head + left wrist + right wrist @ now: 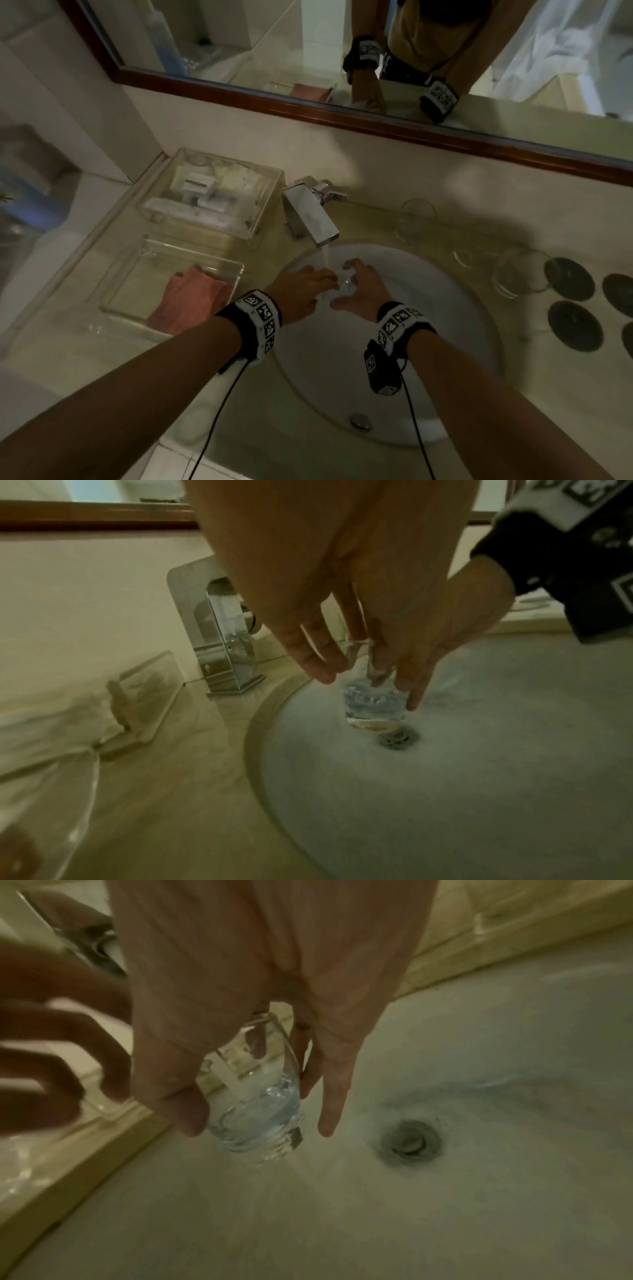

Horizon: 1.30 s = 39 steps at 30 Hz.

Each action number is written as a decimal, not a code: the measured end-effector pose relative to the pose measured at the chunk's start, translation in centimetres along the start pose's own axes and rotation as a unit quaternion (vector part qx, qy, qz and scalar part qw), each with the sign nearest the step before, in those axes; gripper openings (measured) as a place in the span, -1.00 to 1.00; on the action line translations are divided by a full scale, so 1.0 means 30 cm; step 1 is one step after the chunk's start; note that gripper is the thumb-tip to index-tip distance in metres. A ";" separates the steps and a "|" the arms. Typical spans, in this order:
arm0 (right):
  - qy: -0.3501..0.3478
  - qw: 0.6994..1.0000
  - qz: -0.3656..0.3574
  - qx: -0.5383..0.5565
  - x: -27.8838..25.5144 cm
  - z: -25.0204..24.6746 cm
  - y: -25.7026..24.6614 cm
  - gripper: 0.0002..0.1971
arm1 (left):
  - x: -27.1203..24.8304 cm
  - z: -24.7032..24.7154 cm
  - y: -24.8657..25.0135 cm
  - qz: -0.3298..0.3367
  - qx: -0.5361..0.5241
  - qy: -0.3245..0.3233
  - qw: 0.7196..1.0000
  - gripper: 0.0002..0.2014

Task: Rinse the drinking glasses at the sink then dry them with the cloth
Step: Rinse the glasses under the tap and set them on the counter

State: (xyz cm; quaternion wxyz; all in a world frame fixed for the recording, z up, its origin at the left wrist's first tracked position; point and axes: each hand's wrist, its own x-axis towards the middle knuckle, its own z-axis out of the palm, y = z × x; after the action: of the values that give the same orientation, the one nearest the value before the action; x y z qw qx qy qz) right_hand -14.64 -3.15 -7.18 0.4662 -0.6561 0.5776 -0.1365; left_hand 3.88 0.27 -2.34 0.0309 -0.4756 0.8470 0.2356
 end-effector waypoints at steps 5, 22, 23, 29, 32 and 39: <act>-0.038 0.997 -0.051 -0.037 0.031 -0.027 -0.076 -0.22 | 0.056 -0.049 -0.025 -0.024 0.075 -0.074 0.994 -0.58; 0.031 0.997 -0.045 0.045 0.048 0.009 -0.121 -0.13 | 0.100 -0.141 -0.029 -0.032 -0.134 -0.064 0.988 -0.71; 0.015 0.998 -0.049 0.034 0.042 -0.015 -0.135 -0.11 | 0.099 -0.144 -0.038 -0.027 -0.085 -0.088 0.992 -0.67; -0.096 0.994 -0.049 -0.012 0.043 -0.085 -0.131 -0.06 | 0.102 -0.133 -0.073 -0.063 0.116 -0.131 0.983 -0.63; -0.086 0.995 -0.056 0.000 0.045 -0.072 -0.133 -0.07 | 0.100 -0.100 -0.056 -0.060 -0.022 -0.127 0.990 -0.66; 0.036 0.978 -0.002 0.206 0.027 0.007 -0.143 -0.49 | 0.108 -0.071 -0.008 -0.072 -0.246 0.000 0.967 -0.76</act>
State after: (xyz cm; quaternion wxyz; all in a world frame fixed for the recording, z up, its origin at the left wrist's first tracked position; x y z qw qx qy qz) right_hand -11.54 -4.20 -4.28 0.5701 -0.5416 0.5524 -0.2768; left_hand 2.68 -3.30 -1.41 -0.0699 -0.5284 0.7263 0.4341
